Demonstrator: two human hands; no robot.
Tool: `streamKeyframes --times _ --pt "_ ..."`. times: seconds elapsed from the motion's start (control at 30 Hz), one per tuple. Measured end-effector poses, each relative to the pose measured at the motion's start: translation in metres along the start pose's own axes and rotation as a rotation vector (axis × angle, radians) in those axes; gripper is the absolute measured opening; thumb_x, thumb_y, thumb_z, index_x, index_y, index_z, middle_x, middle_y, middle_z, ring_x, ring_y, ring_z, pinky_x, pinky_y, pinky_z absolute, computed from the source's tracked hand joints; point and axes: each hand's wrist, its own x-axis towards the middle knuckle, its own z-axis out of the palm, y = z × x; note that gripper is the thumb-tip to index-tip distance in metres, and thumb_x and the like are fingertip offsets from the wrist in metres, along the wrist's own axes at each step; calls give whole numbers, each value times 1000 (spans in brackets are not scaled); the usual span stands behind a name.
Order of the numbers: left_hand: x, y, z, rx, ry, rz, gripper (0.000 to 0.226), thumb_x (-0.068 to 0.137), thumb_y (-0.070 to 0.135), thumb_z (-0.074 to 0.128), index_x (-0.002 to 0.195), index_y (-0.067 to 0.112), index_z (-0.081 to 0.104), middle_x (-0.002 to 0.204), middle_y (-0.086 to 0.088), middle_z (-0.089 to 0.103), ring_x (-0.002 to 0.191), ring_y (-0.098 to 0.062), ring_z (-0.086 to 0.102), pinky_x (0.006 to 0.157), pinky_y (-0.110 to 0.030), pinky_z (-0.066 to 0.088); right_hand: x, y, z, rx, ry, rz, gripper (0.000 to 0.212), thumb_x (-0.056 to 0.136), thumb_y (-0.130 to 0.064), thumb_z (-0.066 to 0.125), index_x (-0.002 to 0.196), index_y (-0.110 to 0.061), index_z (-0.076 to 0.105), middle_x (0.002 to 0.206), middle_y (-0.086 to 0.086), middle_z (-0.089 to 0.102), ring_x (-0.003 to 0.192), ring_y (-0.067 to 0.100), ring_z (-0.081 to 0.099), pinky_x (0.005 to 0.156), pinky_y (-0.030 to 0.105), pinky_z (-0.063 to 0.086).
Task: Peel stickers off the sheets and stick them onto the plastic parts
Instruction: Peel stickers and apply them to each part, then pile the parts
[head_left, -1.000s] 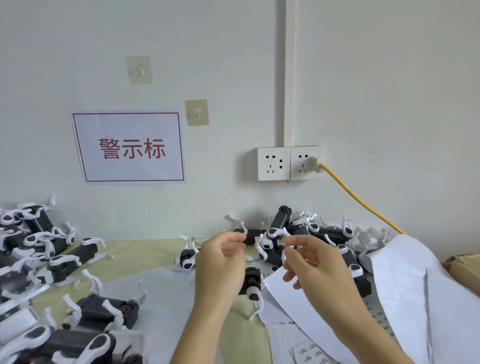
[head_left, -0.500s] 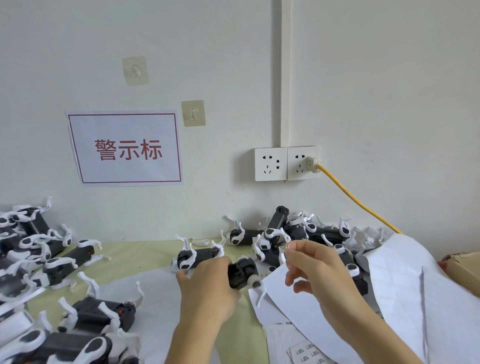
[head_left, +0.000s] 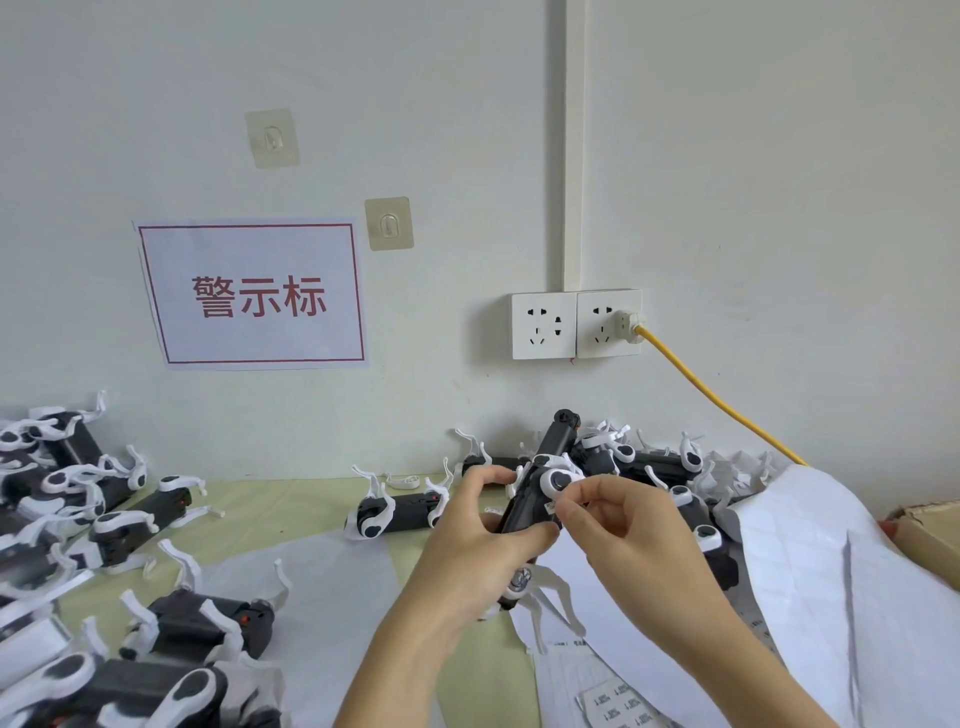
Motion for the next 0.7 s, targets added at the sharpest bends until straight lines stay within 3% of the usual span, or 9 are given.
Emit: streamKeyframes --times 0.2,0.3,0.5,0.6,0.7 --pt "-1 1 -3 -58 -24 54 50 80 23 75 108 60 57 91 3 76 67 -3 65 54 -8 46 0 3 0 -68 6 -35 20 94 -14 65 76 -20 68 47 -7 41 44 6 33 46 14 32" --pt "0 0 -3 -43 -31 56 51 80 24 76 108 62 58 91 5 76 75 -6 68 65 -13 47 0 2 0 -83 6 -48 21 94 -14 65 75 -21 68 47 -7 41 44 6 34 47 15 33" --pt "1 -1 -3 -50 -38 56 51 67 37 74 107 65 57 88 8 76 81 -10 70 71 -23 48 1 5 2 -97 26 -72 22 94 -13 66 74 -23 68 46 -7 41 44 6 34 47 17 33" --pt "2 -1 -2 -52 -37 55 53 61 43 73 106 66 57 87 10 77 87 -12 72 73 -23 49 1 8 3 -127 56 -108 23 93 -14 68 73 -27 68 49 -3 46 46 7 36 51 19 35" --pt "2 -2 -3 -66 -31 61 53 60 43 74 105 65 58 88 9 77 87 -11 72 73 -21 49 0 9 6 -169 90 -147 25 92 -15 68 72 -31 66 51 -2 49 47 8 38 56 32 42"
